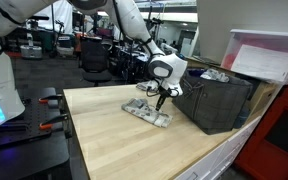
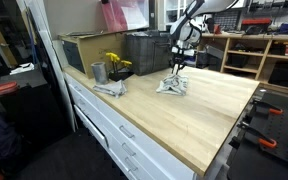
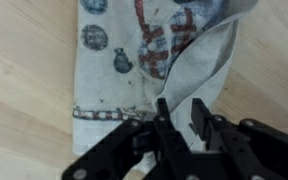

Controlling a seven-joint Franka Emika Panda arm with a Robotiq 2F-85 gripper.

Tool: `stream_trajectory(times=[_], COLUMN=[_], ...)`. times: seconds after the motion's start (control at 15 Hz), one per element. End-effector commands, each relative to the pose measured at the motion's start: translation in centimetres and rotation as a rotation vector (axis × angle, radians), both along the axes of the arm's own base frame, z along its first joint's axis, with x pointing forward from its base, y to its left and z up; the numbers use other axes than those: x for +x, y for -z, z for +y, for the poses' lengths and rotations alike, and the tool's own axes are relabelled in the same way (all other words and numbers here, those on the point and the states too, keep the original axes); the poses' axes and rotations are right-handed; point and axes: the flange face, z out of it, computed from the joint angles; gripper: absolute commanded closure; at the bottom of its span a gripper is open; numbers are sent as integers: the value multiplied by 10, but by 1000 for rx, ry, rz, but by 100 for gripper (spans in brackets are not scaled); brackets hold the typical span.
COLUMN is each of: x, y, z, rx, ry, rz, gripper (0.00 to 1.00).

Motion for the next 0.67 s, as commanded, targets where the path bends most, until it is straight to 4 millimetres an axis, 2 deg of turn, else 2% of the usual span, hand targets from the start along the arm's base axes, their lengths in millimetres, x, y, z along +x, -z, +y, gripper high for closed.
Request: stream_trajectory(times=[0.0, 0.33, 0.4, 0.47, 0.53, 0.6], x=[-13, -19, -19, -18, -18, -17], y=[-10, -2, -1, 0, 0, 1], z=[-7, -9, -7, -6, -5, -4], rx=[-25, -11, -6, -1, 3, 6], ry=[1, 7, 5, 9, 11, 12], rz=[34, 55, 55, 55, 56, 57], gripper=[37, 1, 14, 38, 38, 45])
